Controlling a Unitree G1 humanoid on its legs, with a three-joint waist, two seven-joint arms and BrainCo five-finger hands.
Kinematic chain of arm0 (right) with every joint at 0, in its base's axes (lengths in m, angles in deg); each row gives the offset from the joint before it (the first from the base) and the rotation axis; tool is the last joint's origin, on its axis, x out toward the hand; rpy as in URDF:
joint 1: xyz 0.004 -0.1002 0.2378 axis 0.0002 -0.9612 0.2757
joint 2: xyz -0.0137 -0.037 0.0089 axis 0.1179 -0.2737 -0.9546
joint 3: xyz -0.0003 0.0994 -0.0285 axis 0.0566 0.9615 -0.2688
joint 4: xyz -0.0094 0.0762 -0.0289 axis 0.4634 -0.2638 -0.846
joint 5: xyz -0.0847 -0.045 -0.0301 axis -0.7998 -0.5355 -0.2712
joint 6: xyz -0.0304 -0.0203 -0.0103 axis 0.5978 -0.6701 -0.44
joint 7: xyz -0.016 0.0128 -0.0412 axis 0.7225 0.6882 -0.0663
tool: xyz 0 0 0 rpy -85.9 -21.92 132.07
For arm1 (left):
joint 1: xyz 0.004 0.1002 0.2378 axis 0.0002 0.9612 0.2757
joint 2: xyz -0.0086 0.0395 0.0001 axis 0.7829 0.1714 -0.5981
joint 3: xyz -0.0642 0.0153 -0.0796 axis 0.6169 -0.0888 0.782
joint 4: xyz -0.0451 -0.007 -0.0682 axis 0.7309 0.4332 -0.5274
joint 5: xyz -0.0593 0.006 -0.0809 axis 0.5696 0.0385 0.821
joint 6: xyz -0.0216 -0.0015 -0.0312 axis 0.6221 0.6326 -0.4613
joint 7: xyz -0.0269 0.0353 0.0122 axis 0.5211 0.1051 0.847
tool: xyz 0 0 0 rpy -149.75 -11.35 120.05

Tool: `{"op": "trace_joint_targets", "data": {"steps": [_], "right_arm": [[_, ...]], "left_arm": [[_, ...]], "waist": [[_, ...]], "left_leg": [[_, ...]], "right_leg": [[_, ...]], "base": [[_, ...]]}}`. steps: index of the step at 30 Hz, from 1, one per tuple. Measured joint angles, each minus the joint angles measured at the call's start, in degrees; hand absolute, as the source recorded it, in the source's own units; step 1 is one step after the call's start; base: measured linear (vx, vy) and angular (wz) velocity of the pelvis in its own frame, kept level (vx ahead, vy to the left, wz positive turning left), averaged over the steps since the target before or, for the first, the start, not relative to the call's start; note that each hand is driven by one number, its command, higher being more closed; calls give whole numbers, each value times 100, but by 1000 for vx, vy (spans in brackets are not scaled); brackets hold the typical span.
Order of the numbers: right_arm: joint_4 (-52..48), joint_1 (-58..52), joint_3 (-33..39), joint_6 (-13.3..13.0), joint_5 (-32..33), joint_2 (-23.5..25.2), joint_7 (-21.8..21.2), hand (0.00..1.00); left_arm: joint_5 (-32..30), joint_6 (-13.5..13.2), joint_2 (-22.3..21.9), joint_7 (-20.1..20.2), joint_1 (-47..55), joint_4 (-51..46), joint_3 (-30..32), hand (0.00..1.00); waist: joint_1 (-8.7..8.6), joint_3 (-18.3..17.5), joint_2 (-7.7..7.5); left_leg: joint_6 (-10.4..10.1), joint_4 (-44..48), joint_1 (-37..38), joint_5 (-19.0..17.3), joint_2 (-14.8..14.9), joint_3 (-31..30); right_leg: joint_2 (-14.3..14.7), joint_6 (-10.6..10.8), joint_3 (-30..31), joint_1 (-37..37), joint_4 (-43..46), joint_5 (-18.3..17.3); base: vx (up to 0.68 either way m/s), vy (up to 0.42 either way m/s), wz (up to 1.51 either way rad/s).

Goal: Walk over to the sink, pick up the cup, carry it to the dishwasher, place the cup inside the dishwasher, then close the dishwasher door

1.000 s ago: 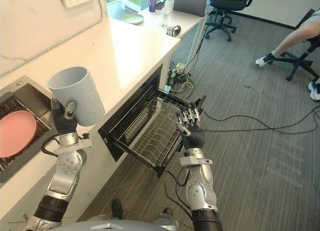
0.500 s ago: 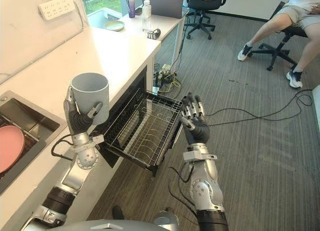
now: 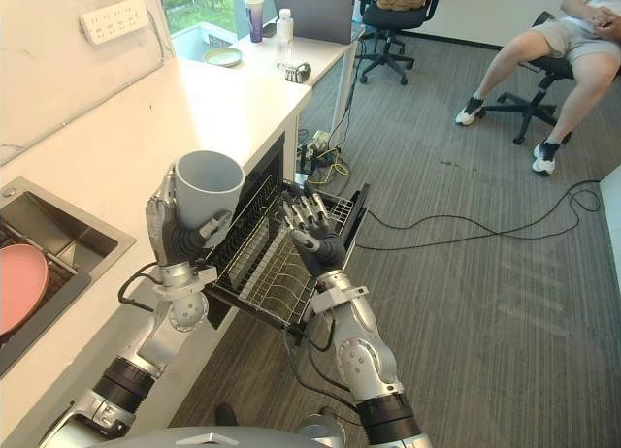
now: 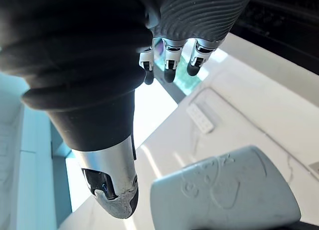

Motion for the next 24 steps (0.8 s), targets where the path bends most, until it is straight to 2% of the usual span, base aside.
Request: {"op": "trace_joint_targets", "data": {"steps": [5,8,15,18,24], "right_arm": [[0,288,-398,84,2,2,25,0],[1,333,-517,115,2,0,116,0],[12,607,-904,122,-2,1,362,0],[15,647,-951,200,-9,0,511,0],[28,712,-1153,227,-192,-8,716,0]], "left_arm": [[-88,-4,0,122,-5,263,-231,100],[-187,-14,3,102,-6,389,-284,100],[-417,-11,99,-130,-6,510,-318,100],[-537,7,137,-264,-4,664,-323,100],[-758,205,177,-505,-4,676,-333,100]], "waist": [[30,-9,-14],[117,-33,-35],[167,-107,-126],[189,-125,-149],[254,-144,-159]], "left_leg": [[29,-3,0,25,-12,-4],[35,-4,0,34,-14,-3],[46,-5,-6,51,-21,-9],[47,-5,-6,60,-26,-11],[49,-7,-6,89,-26,-29]], "right_leg": [[-3,-9,4,10,-24,37],[-3,-12,9,13,-42,53],[-6,-12,10,10,-75,68],[-9,-13,11,9,-73,71],[-10,-13,3,10,-59,71]], "base": [[0,0,0],[0,0,0],[0,0,0],[0,0,0],[0,0,0]]}}
